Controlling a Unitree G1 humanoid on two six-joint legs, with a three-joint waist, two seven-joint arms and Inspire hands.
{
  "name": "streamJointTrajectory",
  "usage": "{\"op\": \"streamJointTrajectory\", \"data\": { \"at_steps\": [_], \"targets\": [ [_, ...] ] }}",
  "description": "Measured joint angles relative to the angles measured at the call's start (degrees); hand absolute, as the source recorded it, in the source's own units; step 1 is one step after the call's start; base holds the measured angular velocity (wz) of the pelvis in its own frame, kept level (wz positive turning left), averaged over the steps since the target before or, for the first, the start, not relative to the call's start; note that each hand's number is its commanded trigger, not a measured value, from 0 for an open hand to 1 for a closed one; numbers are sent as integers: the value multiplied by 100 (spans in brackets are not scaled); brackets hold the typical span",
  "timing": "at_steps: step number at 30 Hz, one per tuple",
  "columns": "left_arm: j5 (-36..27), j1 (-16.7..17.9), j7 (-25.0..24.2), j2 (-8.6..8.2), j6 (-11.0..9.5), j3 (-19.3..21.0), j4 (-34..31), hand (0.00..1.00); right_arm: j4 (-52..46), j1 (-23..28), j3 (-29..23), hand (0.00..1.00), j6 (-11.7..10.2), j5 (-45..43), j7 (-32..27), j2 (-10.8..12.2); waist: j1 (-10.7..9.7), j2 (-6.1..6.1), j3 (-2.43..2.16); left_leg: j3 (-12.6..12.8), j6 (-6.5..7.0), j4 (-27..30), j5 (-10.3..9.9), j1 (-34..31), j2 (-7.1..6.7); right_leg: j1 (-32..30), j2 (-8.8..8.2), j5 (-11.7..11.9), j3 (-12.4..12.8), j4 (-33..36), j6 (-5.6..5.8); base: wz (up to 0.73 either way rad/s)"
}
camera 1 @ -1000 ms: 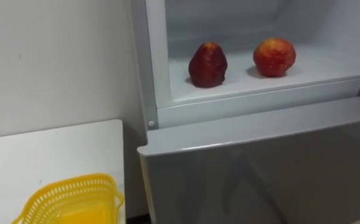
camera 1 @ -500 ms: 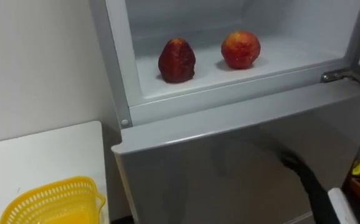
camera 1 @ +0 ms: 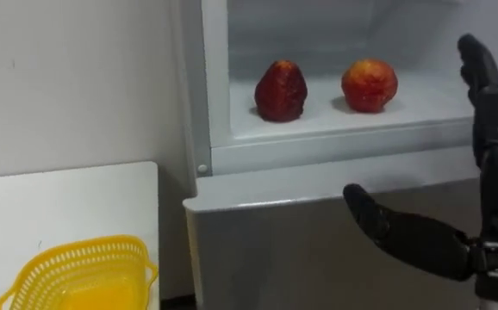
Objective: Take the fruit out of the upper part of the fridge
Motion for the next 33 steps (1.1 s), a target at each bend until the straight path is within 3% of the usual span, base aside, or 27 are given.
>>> {"op": "streamJointTrajectory", "data": {
  "at_steps": [3, 9, 15, 22, 33],
  "targets": [
    [3, -69, 0, -11, 0, -16, 67, 0, 6, -168, 2, 0, -102, 173, -81, -8, 106, -4, 63, -72, -1, -1, 1, 67, 0, 91, -2, 0, -57, -15, 0, 6],
    [43, -105, -5, -40, 30, 32, 96, 0, 360, -738, -1, 0, -156, 301, -76, -224, 267, -19, 74, -157, -7, -6, 3, -23, 34, 62, -28, 7, -210, 18, -10, 7],
    [420, -62, -104, -93, 288, 238, 54, 0, 676, -1146, -32, 0, -135, 429, 72, -278, 291, -52, 56, -253, -9, 14, 30, -37, 23, 67, -47, 7, -392, 13, -9, 9],
    [922, -117, -175, -115, 424, 300, 53, 0, 1469, -1567, -71, 0, 194, 819, 225, -292, 472, -136, 59, -354, 3, 28, 45, -18, -5, 119, -93, 7, -474, 1, -8, 6],
    [1065, -96, -172, -100, 596, 421, -44, 0, 2327, -2420, -59, 0, 326, 802, 198, -448, 623, -186, 82, -553, 7, 158, 47, -134, -24, 165, -126, 7, -706, 5, -7, 9]
  ]
}}
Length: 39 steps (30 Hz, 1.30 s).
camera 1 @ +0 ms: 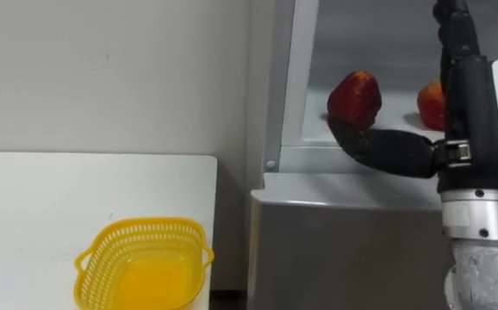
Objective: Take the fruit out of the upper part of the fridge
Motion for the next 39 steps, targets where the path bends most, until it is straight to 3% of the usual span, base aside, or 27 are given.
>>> {"op": "streamJointTrajectory", "data": {
  "at_steps": [4, 7, 14, 21, 27, 32, 39],
  "targets": [
    [220, -44, -56, -1, 157, 201, -119, 0, 425, -266, -1, 0, 171, -79, 2, -177, 88, -12, -6, -35, 4, 17, 3, -74, 0, -8, -7, 0, -77, 4, 0, 7],
    [366, -37, -105, -2, 258, 204, -160, 0, 596, -352, -3, 0, 395, -74, 7, -198, 115, -30, -18, -36, 9, 17, 7, -78, -5, -11, 5, 0, -90, 6, 0, 0],
    [422, -4, -129, -1, 446, 213, -197, 0, 808, -379, -2, 0, 623, -69, 74, -226, 133, -163, -28, -31, 13, 59, 10, -88, -10, -4, -18, 1, -225, 7, 1, 1],
    [422, 11, -223, -1, 567, 213, -279, 0, 1043, -632, -1, 0, 734, 130, 273, -304, 146, -121, -4, -42, 15, 61, 9, -101, -16, -11, -34, 1, -238, 10, 2, 1],
    [411, 106, -228, 12, 671, 213, -438, 0, 1372, -937, 0, 0, 926, 469, 501, -569, 144, -115, -21, -52, 15, 61, 10, -140, -13, -31, -17, 1, -239, 15, 2, 0],
    [411, 111, -235, 38, 709, 213, -558, 0, 1492, -943, 2, 0, 1024, 759, 531, -638, 151, -196, -78, -59, 17, 163, 12, -193, -12, -59, -33, 1, -235, 17, 2, 2],
    [415, 95, -230, 46, 710, 207, -742, 0, 2069, -1156, 64, 0, 1019, 906, 825, -799, 161, -199, -63, -85, 28, 225, 5, -279, -2, -68, -35, 4, -246, 35, -4, 2]
  ]
}}
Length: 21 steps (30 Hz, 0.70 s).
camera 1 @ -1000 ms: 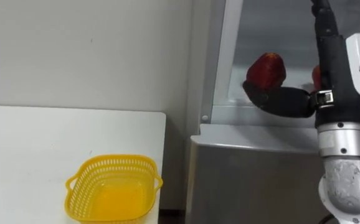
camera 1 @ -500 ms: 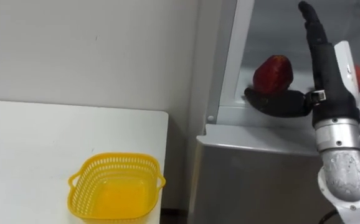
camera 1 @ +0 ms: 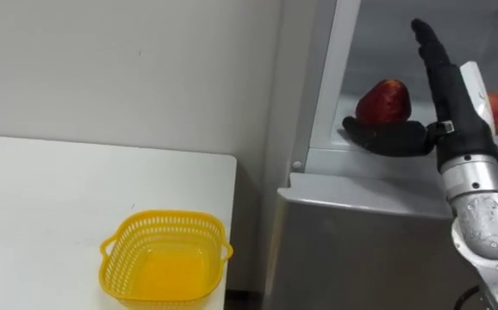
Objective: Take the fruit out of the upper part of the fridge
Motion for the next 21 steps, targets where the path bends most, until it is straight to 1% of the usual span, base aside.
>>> {"op": "streamJointTrajectory", "data": {
  "at_steps": [2, 4, 5, 7, 11, 13, 16, 20, 21],
  "targets": [
    [-1, 2, -5, 21, 16, 0, 3, 0, 261, -158, 8, 0, 1, 151, 122, -65, 0, -16, 11, -29, 1, 11, -1, -13, 2, -3, 8, 10, 2, 5, -16, 5],
    [-1, 20, -13, 28, 132, -1, 11, 0, 524, -305, 11, 0, 12, 287, 228, -81, -1, -45, 15, -58, 2, 24, 0, -23, -1, -5, 10, 13, 0, 16, -22, 0],
    [-1, 28, -19, 28, 157, -1, 8, 0, 561, -325, 10, 0, 24, 314, 255, -82, -6, -54, 14, -63, 2, 27, 0, -28, -3, -11, 8, 13, -2, 24, -22, 3],
    [-1, 41, -46, 28, 241, -1, 8, 0, 565, -353, 6, 0, 122, 392, 357, -88, -19, -76, 2, -73, 6, 47, 2, -50, -3, -41, 0, 13, -3, 74, -22, 2],
    [-2, 30, -79, 31, 286, -6, 6, 0, 567, -354, -1, 0, 142, 508, 495, -122, -58, -90, 5, -89, 22, 129, -7, -109, -4, -45, -11, 13, -47, 83, -21, 5],
    [-1, 21, -123, 54, 299, -6, 1, 0, 570, -355, 18, 0, 243, 683, 594, -181, -45, -107, 4, -88, 24, 131, -7, -105, -5, -44, -15, 13, -47, 89, -21, 0],
    [-1, 4, -142, 59, 364, -5, -6, 0, 763, -388, 45, 0, 259, 994, 818, -299, -45, -129, 12, -99, 25, 155, -8, -113, -3, -36, -14, 13, -63, 89, -21, 0],
    [-1, -34, -185, 60, 433, -2, -6, 0, 995, -577, 42, 0, 391, 1197, 1061, -324, -46, -107, 25, -115, 29, 190, -14, -138, 1, -46, -11, 15, -70, 90, -23, 0],
    [-1, -49, -215, 60, 474, -1, -6, 0, 1016, -603, 41, 0, 426, 1216, 1129, -332, -44, -87, 38, -115, 30, 193, -14, -138, 3, -51, -11, 16, -69, 95, -25, 0]
  ]
}}
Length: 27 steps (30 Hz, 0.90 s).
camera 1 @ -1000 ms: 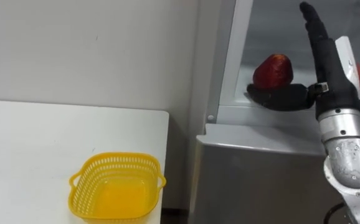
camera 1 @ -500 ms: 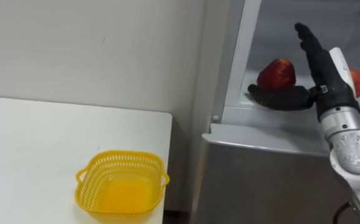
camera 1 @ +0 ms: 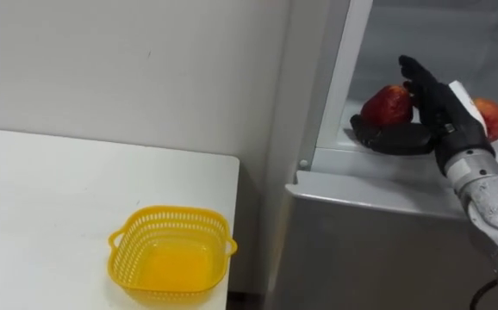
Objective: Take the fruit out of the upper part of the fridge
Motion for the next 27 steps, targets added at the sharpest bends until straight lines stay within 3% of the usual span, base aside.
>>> {"op": "streamJointTrajectory", "data": {
  "at_steps": [3, 4, 5, 7, 8, 13, 27],
  "targets": [
    [-3, -24, -49, -2, 74, -3, 5, 0, 4, -29, 0, 1, 42, 10, 170, -30, -2, -15, -12, 11, 0, 0, 0, -2, 4, -12, 0, 3, 9, 3, -5, 0],
    [-3, -38, -58, -1, 121, -3, 7, 0, 11, -32, 1, 12, 44, 11, 255, -50, -4, -14, -12, 11, 0, 0, 1, -2, 4, -8, 2, 4, 9, 2, -6, 0],
    [-3, -41, -59, 0, 138, -3, 6, 0, 23, -39, 1, 49, 45, 11, 306, -63, -5, -14, -12, 12, 0, 0, 1, 0, 4, -6, 2, 4, 9, 2, -6, 0],
    [-2, -40, -67, 1, 166, -3, 5, 0, 116, -120, 1, 73, 87, 13, 520, -100, -14, -21, -24, 16, 1, 0, 1, 5, 3, 0, 1, 4, 8, 2, -6, 0],
    [-3, -41, -71, 1, 181, -3, 5, 0, 170, -154, 1, 100, 87, 20, 565, -102, -17, -22, -25, 16, 1, 0, 1, 8, 4, 2, 2, 4, 10, 2, -6, 0],
    [-3, -47, -137, 9, 372, -3, 3, 0, 302, -262, -38, 100, 334, 152, 790, -118, -15, -37, -56, 14, 1, 1, 1, 20, 7, 19, 6, 4, 17, 3, -7, 0],
    [-7, -84, -159, 34, 396, -4, -123, 0, 400, -488, -111, 100, 398, 303, 904, -139, -5, -52, -58, 27, -1, -20, 1, 32, 10, 22, 8, 4, 12, -9, -7, 0]
  ]
}}
